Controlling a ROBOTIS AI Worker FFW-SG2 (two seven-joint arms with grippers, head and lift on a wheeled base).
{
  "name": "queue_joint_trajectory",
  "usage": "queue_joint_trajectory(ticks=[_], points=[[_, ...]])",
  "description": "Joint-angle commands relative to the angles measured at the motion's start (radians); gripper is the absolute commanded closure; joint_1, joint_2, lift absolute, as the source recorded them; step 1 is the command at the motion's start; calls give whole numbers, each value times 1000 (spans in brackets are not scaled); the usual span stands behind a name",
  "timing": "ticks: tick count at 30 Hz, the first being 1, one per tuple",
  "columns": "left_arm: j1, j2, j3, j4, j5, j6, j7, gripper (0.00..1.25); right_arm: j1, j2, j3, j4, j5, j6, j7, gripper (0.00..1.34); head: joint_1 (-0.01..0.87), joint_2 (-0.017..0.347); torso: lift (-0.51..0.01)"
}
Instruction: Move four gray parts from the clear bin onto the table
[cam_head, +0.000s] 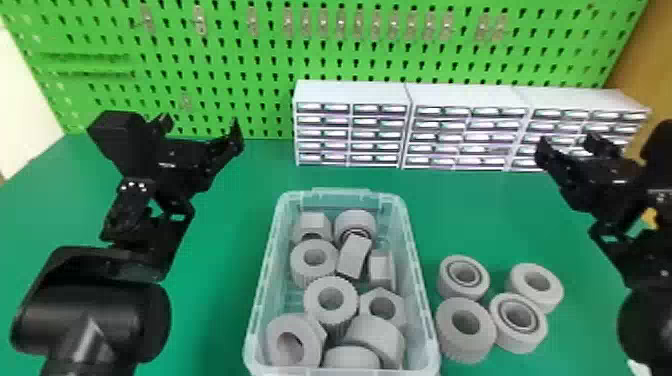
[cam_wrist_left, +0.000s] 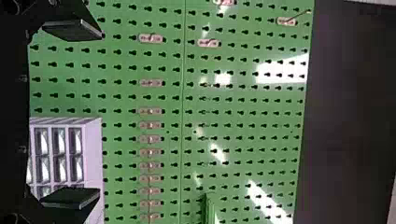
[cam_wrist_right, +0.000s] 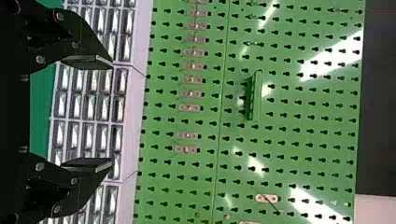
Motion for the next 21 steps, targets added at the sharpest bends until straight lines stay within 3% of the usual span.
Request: queue_joint_trajectory(ticks=[1,21], points=[[9,0,0,4,0,-31,11,108,-10,-4,12,7,-2,2,0,518,678,34,-50],[13,9,-5,4,-4,33,2,127,-10,-18,32,21,-19,5,0,518,678,34,-50]])
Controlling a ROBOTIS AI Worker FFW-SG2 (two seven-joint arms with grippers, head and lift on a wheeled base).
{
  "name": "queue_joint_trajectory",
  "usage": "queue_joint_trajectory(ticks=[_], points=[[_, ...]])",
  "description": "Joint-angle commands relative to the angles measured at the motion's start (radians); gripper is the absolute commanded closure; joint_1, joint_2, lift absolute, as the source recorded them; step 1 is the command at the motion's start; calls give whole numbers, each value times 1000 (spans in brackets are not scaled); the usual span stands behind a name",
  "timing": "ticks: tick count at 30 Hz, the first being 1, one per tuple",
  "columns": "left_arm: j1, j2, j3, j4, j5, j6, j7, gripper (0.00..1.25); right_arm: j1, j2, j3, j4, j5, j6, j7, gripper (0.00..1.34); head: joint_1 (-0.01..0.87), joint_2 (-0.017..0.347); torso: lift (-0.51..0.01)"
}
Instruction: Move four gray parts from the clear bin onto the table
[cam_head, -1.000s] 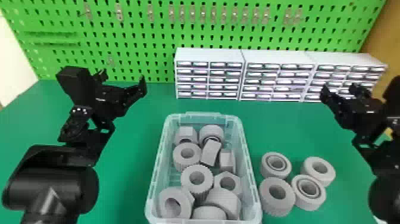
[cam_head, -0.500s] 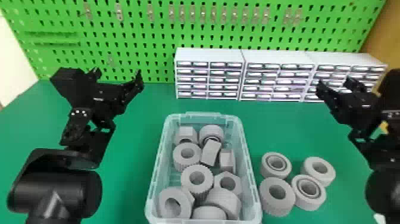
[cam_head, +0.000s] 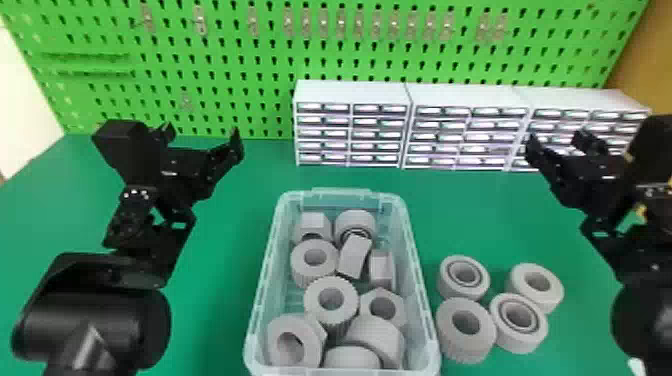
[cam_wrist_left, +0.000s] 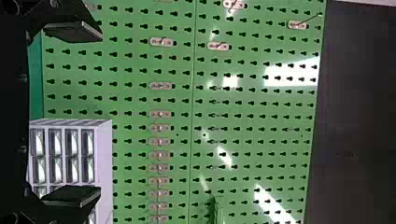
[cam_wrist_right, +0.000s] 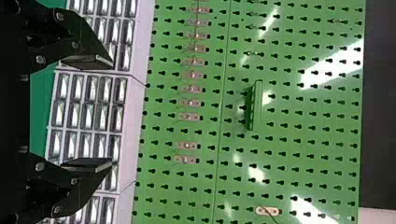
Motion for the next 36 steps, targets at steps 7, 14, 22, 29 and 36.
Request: queue_joint_trajectory(ticks=[7,14,22,29,36], points=[[0,14,1,0,-19,23,-9,127,1,-8,11,13,-14,2,0,518,678,34,-50],[5,17,21,6,-26,28,-11,125,-1,-19,23,17,-25,2,0,518,678,34,-50],[-9,16,25,34,-19,28,-22,125,4,-24,25,17,-33,2,0,516,678,34,-50],[-9,16,32,35,-13,28,-23,125,4,-31,36,24,-31,2,0,518,678,34,-50],[-12,17,33,35,-13,28,-25,124,7,-34,36,27,-34,2,0,516,678,34,-50]])
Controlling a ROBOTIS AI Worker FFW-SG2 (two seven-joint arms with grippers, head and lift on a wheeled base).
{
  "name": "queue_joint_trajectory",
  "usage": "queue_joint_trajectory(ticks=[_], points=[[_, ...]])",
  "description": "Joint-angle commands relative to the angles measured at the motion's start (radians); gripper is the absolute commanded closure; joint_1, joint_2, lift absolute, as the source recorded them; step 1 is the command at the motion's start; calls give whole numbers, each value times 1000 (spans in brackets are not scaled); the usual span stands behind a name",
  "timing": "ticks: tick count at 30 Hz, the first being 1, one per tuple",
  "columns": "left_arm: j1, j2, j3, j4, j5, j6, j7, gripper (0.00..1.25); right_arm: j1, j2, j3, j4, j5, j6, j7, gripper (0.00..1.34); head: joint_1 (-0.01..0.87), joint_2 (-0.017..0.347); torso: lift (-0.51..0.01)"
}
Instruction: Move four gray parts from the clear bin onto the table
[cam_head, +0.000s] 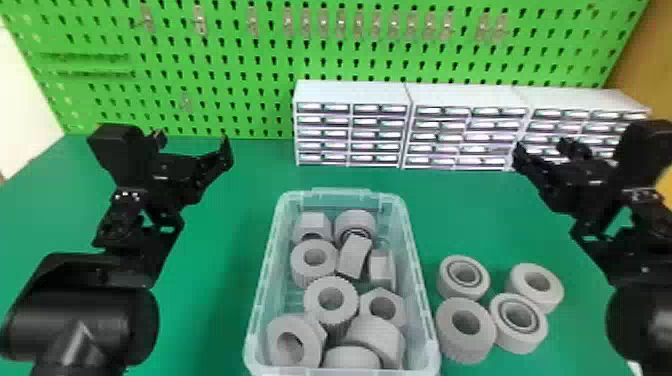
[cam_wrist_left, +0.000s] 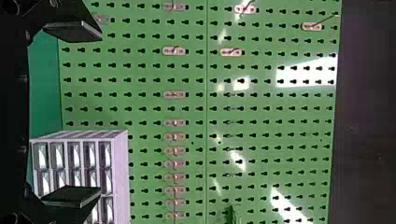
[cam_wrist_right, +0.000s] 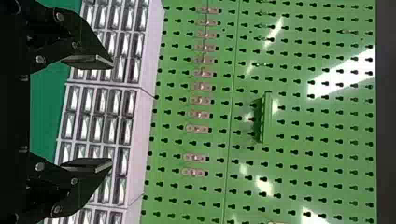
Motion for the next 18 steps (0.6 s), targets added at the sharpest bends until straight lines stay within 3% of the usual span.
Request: queue_joint_trajectory(ticks=[1,18], points=[[-3,1,0,0,0,0,-2,124,2,-1,-3,2,-4,0,0,518,678,34,-50],[-3,1,16,15,-11,0,-6,124,5,5,-12,5,-27,0,0,516,678,34,-50]])
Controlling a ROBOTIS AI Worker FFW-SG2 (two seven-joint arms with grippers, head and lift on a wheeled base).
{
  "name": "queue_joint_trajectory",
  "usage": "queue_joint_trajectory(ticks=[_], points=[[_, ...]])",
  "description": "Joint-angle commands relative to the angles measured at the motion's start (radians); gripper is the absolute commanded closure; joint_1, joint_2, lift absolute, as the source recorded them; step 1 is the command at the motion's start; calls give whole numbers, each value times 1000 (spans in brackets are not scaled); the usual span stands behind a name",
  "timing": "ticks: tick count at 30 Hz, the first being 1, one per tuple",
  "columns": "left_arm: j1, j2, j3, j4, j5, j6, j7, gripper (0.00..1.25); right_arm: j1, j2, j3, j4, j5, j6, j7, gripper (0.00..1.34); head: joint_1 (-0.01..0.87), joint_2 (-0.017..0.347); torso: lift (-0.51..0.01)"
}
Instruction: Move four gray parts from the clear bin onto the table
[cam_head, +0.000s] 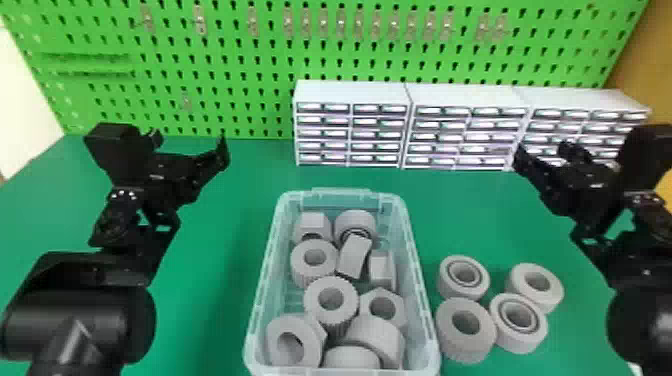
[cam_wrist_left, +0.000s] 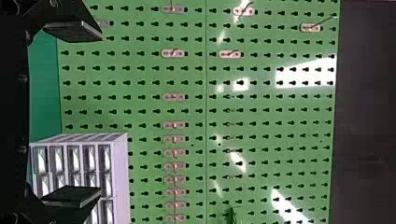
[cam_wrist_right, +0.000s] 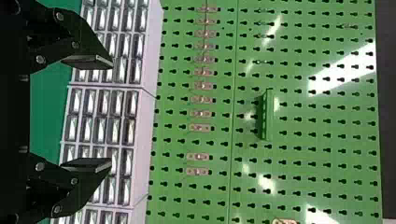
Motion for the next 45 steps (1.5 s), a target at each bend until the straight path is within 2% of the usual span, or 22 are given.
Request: queue_joint_trajectory(ticks=[1,8,45], points=[[1,0,4,11,-2,0,0,124,0,0,-1,0,-3,0,0,516,678,34,-50],[-16,0,22,49,-5,0,-8,124,0,-3,6,0,-3,0,0,518,678,34,-50],[-28,-3,1,55,-13,0,-6,124,-3,-9,9,0,-6,-3,0,516,678,34,-50]])
